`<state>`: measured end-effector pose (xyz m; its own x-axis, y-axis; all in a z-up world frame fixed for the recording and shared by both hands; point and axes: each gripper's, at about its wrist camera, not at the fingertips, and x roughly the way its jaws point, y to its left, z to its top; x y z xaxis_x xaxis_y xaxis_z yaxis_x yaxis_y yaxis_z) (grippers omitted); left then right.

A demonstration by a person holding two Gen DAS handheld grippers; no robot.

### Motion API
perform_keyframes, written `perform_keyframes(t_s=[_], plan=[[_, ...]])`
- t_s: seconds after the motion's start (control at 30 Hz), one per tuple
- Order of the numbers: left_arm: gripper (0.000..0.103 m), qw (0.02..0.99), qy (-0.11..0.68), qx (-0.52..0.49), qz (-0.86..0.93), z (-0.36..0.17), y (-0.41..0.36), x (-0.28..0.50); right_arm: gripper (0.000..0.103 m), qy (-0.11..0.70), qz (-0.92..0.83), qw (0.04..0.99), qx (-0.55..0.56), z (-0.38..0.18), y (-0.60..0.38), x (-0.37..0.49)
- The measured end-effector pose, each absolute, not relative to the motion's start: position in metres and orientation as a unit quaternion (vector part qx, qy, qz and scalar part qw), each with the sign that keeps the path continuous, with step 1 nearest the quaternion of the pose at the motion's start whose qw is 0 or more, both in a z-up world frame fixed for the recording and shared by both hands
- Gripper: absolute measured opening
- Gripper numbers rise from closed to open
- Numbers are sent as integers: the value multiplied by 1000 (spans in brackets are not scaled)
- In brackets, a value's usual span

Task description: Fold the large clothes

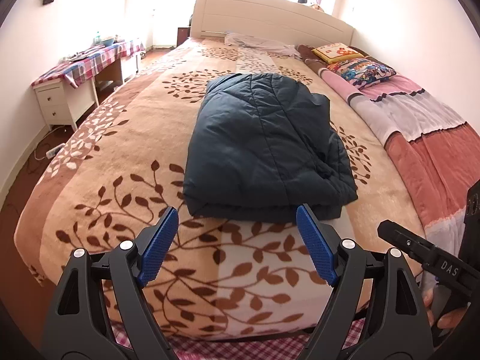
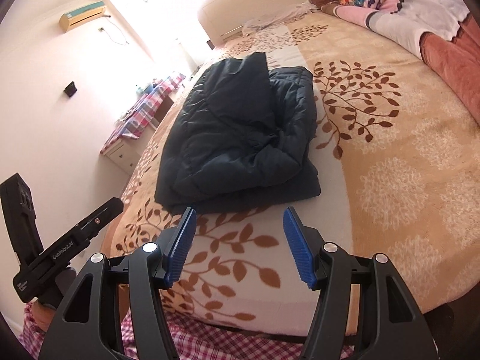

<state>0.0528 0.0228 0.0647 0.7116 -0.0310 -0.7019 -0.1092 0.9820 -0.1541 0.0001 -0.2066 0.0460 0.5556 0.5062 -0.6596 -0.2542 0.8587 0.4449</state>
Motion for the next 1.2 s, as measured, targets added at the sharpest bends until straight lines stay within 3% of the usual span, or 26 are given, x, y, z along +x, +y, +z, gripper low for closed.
perform_keyframes(t_s=[0.43,1.2], plan=[[80,909,408,-77,30,54,7,6,60,412,208,886,45,50,-170,-46],[80,889,447,-91,50,27,6,-14,60,475,159,865,27,10,-160,-71]])
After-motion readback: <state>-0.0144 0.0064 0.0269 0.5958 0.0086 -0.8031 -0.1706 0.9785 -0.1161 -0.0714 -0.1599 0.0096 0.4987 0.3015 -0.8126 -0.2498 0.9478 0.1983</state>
